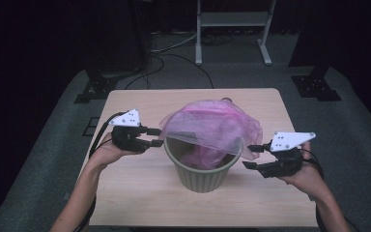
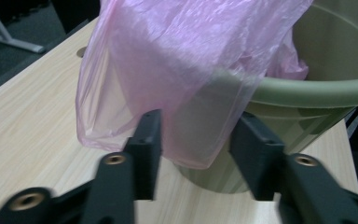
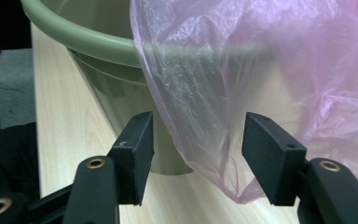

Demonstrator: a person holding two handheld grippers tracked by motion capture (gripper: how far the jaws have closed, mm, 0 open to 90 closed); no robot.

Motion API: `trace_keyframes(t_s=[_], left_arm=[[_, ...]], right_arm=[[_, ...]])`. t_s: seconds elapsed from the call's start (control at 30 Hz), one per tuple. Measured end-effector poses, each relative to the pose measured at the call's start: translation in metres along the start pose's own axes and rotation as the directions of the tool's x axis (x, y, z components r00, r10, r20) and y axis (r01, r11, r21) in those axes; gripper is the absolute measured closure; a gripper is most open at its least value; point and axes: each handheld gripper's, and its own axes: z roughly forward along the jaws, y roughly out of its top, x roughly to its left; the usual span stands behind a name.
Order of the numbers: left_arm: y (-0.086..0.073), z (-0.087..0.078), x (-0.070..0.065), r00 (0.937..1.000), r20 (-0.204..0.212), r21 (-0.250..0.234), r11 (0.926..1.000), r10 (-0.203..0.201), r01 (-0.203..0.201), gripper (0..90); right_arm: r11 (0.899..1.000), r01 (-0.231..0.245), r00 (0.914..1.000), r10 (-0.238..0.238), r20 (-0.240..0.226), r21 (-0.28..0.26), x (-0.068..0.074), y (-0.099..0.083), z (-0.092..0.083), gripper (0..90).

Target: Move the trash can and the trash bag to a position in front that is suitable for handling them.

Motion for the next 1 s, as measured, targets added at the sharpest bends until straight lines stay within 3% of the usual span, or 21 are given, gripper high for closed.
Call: trace_keyframes(t_s=[0.07, 0.17, 0.27, 0.3, 0.33, 0.4, 0.43, 0.5, 0.53, 0.63, 0.73, 0.83, 0.93, 1.0], left_arm=[[-0.001, 0.001, -0.002, 1.0000, 0.000, -0.008, 0.9999, 0.007, -0.007, 63.5], [-0.001, -0.001, -0.004, 0.9999, -0.007, -0.017, 0.9998, 0.012, -0.012, 79.9], [0.001, -0.008, -0.008, 0.9998, -0.001, -0.050, 0.9985, 0.020, -0.020, 89.9], [0.001, -0.008, -0.008, 0.9998, -0.001, -0.050, 0.9985, 0.020, -0.020, 89.9], [0.001, -0.012, -0.012, 0.9993, 0.016, -0.071, 0.9970, 0.032, -0.031, 90.0], [0.000, -0.014, -0.015, 0.9987, 0.026, -0.078, 0.9960, 0.044, -0.042, 90.0], [-0.004, -0.017, -0.022, 0.9970, 0.061, -0.102, 0.9939, 0.049, -0.043, 90.0], [-0.007, -0.018, -0.025, 0.9958, 0.073, -0.104, 0.9934, 0.055, -0.047, 90.0], [-0.014, -0.018, -0.033, 0.9916, 0.113, -0.113, 0.9923, 0.063, -0.050, 90.0], [-0.025, -0.015, -0.043, 0.9850, 0.150, -0.079, 0.9941, 0.086, -0.075, 90.0], [-0.039, -0.007, -0.047, 0.9815, 0.178, -0.028, 0.9975, 0.069, -0.065, 90.0], [-0.049, -0.001, -0.048, 0.9782, 0.203, -0.028, 0.9988, 0.045, -0.041, 90.0], [-0.056, 0.007, -0.051, 0.9748, 0.218, 0.011, 0.9987, 0.047, -0.050, 90.0], [-0.061, 0.012, -0.050, 0.9791, 0.199, 0.061, 0.9968, 0.039, -0.052, 90.0]], right_arm=[[1.000, 0.010, 0.9993, -0.010, 0.035, -0.001, 0.002, 0.000, 0.002, 50.5], [1.000, -0.012, 0.9980, 0.012, 0.063, 0.009, 0.002, 0.001, 0.004, 73.3], [0.999, -0.039, 0.9986, 0.038, 0.038, 0.017, 0.002, 0.003, 0.004, 90.0], [0.999, -0.039, 0.9986, 0.038, 0.038, 0.017, 0.002, 0.003, 0.004, 90.0], [0.999, -0.048, 0.9987, 0.049, -0.011, 0.025, 0.004, 0.005, 0.003, 90.0], [0.998, -0.050, 0.9983, 0.051, -0.030, 0.027, 0.006, 0.005, 0.002, 90.0], [0.998, -0.050, 0.9958, 0.053, -0.075, 0.034, 0.009, 0.004, 0.001, 90.0], [0.998, -0.048, 0.9948, 0.051, -0.088, 0.038, 0.011, 0.003, 0.001, 90.0], [0.997, -0.049, 0.9902, 0.056, -0.128, 0.058, 0.014, 0.000, 0.002, 90.0], [0.994, -0.046, 0.9864, 0.061, -0.153, 0.100, 0.017, -0.006, 0.006, 90.0], [0.988, -0.057, 0.9846, 0.079, -0.156, 0.142, 0.016, -0.013, 0.012, 90.0], [0.986, -0.083, 0.9769, 0.109, -0.184, 0.145, 0.013, -0.020, 0.020, 90.0], [0.979, -0.067, 0.9769, 0.104, -0.187, 0.193, 0.016, -0.024, 0.030, 90.0], [0.972, -0.060, 0.9766, 0.104, -0.188, 0.226, 0.018, -0.028, 0.037, 90.0]])
